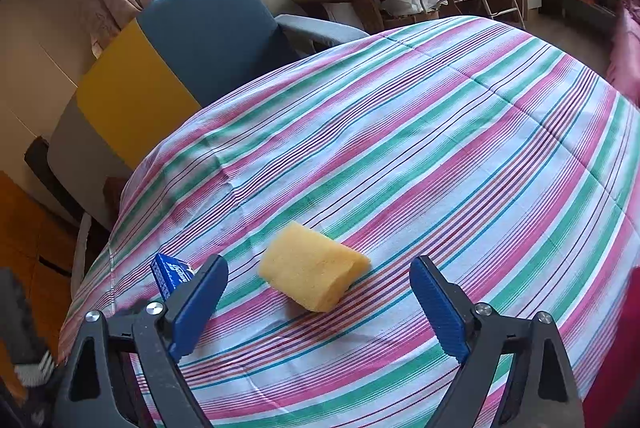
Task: Organize objects
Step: 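Grasp the blue tissue box with the left gripper while the right gripper approaches the sponge, then lift the blue box with the left gripper while the right gripper grasps the yellow sponge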
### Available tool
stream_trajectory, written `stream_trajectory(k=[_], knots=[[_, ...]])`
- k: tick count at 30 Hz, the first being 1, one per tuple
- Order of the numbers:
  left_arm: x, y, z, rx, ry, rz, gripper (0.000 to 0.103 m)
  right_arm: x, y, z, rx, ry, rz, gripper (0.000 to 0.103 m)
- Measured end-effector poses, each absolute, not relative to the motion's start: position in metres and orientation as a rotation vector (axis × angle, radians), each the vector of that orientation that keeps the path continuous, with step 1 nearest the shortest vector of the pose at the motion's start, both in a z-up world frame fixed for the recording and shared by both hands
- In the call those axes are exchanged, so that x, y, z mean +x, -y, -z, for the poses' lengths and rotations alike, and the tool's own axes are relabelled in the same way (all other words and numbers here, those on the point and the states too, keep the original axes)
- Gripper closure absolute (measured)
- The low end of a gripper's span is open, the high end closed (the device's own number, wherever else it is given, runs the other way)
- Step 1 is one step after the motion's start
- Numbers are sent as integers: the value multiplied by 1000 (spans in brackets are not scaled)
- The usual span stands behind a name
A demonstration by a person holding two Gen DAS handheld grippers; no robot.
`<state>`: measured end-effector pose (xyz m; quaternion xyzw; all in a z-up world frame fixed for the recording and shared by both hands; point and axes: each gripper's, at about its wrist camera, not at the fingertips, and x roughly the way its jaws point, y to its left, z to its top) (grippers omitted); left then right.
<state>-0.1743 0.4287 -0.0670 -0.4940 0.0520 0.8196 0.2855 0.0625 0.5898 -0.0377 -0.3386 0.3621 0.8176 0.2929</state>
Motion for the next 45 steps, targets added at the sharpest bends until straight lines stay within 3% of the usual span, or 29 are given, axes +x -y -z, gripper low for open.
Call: stream_trajectory(k=[3, 4, 5, 6, 10, 20, 29, 31, 36, 43, 45], knots=[[-198, -438, 90, -1433, -77, -2180, 31, 60, -588, 40, -921, -959, -2181, 10], [-203, -438, 97, -1476, -45, -2161, 42, 59, -588, 41, -926, -953, -2182, 10], [-207, -435, 103, -1518, 2, -2121, 60, 58, -587, 41, -931, -946, -2181, 10], [-205, -433, 107, -1541, 17, -2094, 68, 58, -587, 42, -937, -940, -2181, 10], [-177, -418, 104, -1464, -91, -2057, 76, 52, -583, 43, -965, -906, -2204, 10], [-59, -355, 82, -1274, -315, -1991, 77, 55, -593, 53, -986, -937, -2133, 11], [13, -313, 76, -1150, -379, -1935, 78, 48, -591, 69, -1077, -933, -2095, 10], [17, -303, 73, -1133, -381, -1927, 78, 36, -580, 69, -1145, -824, -2112, 10], [25, -275, 59, -1110, -327, -1904, 78, -6, -552, 65, -1308, -320, -2171, 10], [24, -257, 47, -1100, -273, -1927, 78, -42, -558, 93, -1458, -67, -2134, 6], [22, -252, 44, -1095, -265, -1942, 78, -42, -560, 103, -1497, -78, -2131, 14]])
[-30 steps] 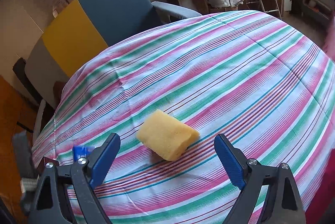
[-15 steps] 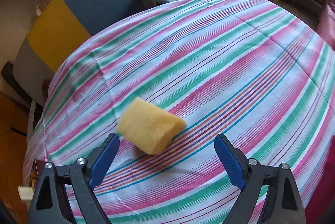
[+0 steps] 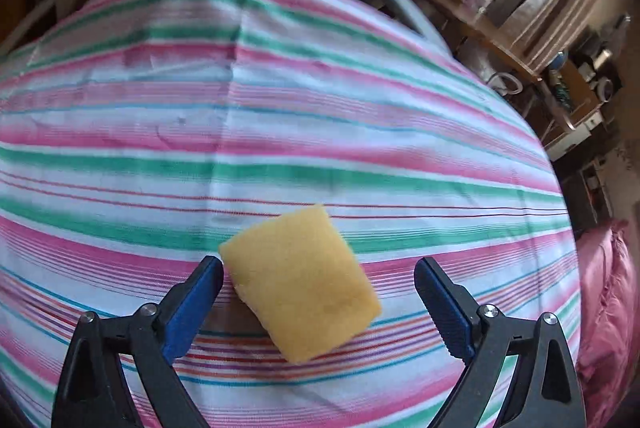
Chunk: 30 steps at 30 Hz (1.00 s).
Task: Organize objects
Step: 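Lift the blue box with the left gripper while the right gripper grasps the yellow sponge, then lower the blue tissue box into the gold tray and open the left gripper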
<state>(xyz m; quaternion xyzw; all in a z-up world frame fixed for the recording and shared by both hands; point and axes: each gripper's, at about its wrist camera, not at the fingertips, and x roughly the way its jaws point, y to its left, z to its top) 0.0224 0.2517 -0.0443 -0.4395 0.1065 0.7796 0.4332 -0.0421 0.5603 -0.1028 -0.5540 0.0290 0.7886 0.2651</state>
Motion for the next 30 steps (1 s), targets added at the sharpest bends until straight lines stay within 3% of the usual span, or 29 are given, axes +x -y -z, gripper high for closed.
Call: stream_trajectory(k=[1, 2, 4, 11, 18, 21, 30], knots=[[21, -249, 43, -1097, -258, -1952, 78, -39, -560, 101, -1472, -122, -2172, 37], [18, -246, 42, -1102, -249, -1964, 78, -37, -558, 99, -1459, -140, -2172, 44], [14, -238, 38, -1099, -240, -2001, 78, -35, -548, 96, -1469, -124, -2190, 46], [-2, -205, 23, -1074, -206, -2164, 78, -31, -484, 80, -1538, -183, -2378, 45], [-8, -164, 19, -1074, -202, -2320, 78, -29, -417, 93, -1600, -119, -2480, 44], [-8, -146, 19, -1082, -187, -2359, 78, -30, -409, 101, -1604, -32, -2470, 44], [-6, -109, 20, -1107, -121, -2437, 78, -24, -414, 104, -1602, -88, -2479, 45]])
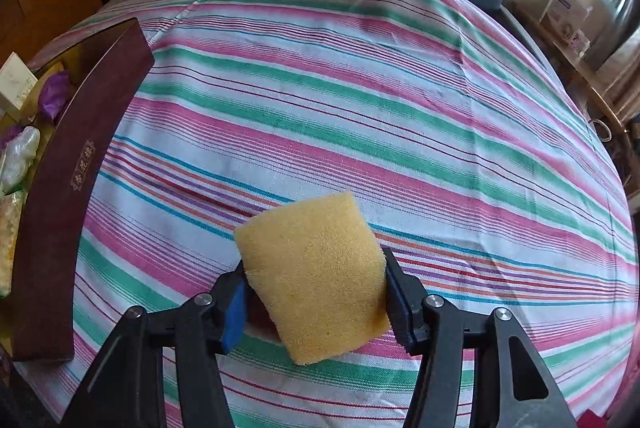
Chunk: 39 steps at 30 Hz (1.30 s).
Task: Organize objects
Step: 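Lower the blue tissue box into the gold tray and open the left gripper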
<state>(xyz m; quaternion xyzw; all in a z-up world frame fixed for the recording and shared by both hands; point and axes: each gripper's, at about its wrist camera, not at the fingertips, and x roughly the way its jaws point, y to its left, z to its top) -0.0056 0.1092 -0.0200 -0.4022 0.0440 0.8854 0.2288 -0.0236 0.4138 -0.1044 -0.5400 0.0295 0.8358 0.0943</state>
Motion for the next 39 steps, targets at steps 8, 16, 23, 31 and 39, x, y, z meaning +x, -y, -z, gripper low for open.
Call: stream_trajectory(k=[8, 16, 23, 31, 39], knots=[[-2, -93, 21, -1120, -116, -2464, 78, -26, -418, 105, -1603, -125, -2482, 45], [-6, -89, 24, -1132, -119, -2474, 78, -25, -416, 106, -1584, -94, -2492, 45], [-16, -82, 29, -1185, -26, -2426, 78, -27, -415, 106, -1593, -67, -2486, 45], [-27, -76, 33, -1227, 19, -2431, 78, -27, -410, 106, -1587, -10, -2483, 45], [-68, -96, 19, -1214, 71, -2372, 78, -28, -409, 106, -1586, 19, -2479, 45]])
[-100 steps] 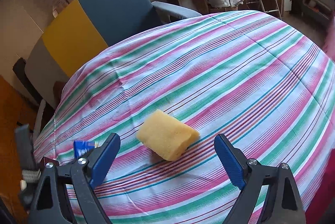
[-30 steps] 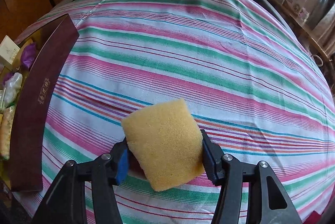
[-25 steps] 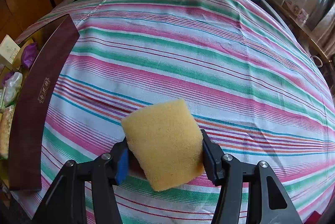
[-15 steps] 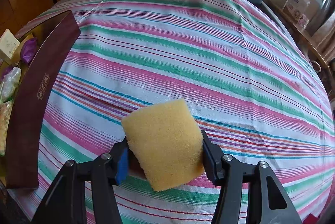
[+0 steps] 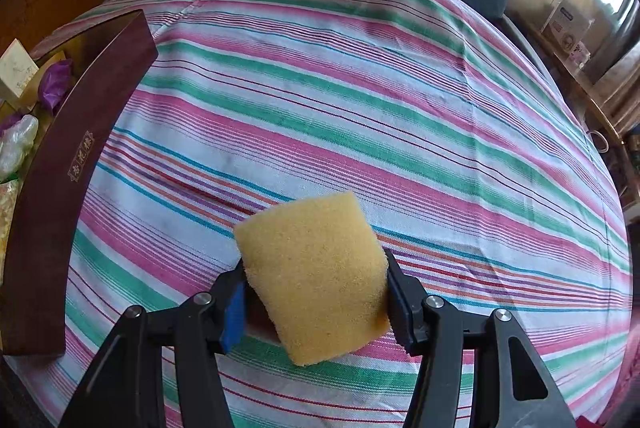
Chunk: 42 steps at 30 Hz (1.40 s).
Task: Organize objects
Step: 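Lower the blue tissue box into the gold tray and open the left gripper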
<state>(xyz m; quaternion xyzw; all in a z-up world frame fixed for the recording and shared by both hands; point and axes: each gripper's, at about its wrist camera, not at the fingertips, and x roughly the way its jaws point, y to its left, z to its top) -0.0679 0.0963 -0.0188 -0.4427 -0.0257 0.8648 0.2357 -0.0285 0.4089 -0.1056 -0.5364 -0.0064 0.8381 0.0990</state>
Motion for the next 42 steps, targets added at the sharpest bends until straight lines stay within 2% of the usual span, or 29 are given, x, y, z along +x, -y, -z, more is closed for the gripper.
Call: stream_trajectory(k=[4, 10, 15, 19, 20, 31, 36, 42], knots=[[-106, -117, 19, -1218, 88, -2340, 78, -29, -409, 105, -1588, 19, -2478, 45], [-169, -149, 50, -1372, 128, -2274, 78, -29, -408, 105, -1585, 37, -2474, 45], [-204, -177, 68, -1431, 61, -2248, 78, -31, -408, 105, -1589, 22, -2472, 45], [-223, -186, 80, -1452, -50, -2296, 70, -32, -408, 105, -1589, 23, -2474, 44], [-224, -185, 80, -1455, -52, -2297, 65, -32, -408, 105, -1588, 18, -2473, 44], [-183, -134, 31, -1310, 61, -2421, 63, -33, -408, 105, -1584, 19, -2471, 42], [-143, -128, 13, -1216, -48, -2481, 63, -31, -403, 105, -1565, 62, -2476, 44], [-87, -109, 6, -1110, -54, -2562, 63, -30, -402, 104, -1558, 83, -2480, 44]])
